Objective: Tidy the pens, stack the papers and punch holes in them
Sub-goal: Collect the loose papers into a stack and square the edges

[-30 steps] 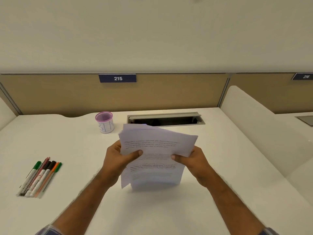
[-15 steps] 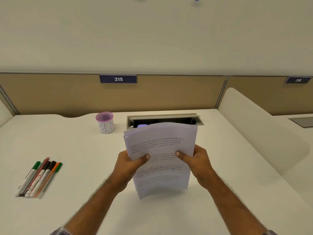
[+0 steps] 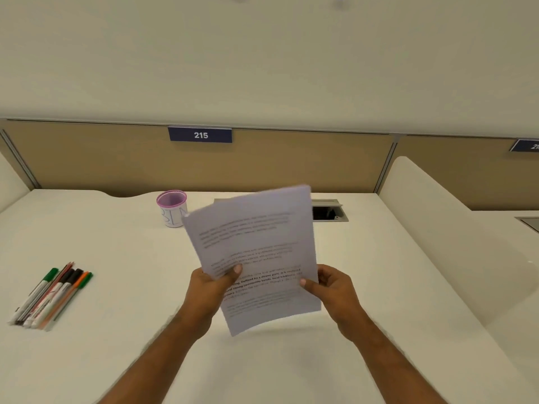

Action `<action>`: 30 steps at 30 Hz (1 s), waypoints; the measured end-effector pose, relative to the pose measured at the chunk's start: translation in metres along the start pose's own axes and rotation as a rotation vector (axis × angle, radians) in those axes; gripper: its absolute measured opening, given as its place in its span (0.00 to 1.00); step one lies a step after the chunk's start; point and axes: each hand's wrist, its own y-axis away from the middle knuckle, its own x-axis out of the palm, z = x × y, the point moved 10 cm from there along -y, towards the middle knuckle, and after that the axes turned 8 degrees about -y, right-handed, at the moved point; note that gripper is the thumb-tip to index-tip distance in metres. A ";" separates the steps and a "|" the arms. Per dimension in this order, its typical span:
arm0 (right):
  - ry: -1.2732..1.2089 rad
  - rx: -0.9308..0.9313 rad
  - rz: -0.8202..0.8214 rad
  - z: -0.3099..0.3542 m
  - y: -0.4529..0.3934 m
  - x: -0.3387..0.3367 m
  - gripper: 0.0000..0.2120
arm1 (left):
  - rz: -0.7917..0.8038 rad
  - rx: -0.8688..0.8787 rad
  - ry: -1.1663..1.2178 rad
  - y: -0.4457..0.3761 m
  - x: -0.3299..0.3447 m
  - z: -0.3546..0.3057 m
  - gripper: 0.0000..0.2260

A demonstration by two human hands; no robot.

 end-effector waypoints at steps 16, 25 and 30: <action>-0.596 0.158 0.059 -0.030 0.005 0.012 0.18 | -0.087 -0.140 0.421 0.002 0.043 0.023 0.21; -0.419 0.171 0.022 -0.005 -0.010 -0.028 0.16 | -0.066 -0.247 0.459 -0.012 -0.029 0.027 0.22; -0.269 0.218 0.057 0.002 -0.006 -0.038 0.15 | 0.073 -0.272 0.357 -0.018 -0.068 0.020 0.26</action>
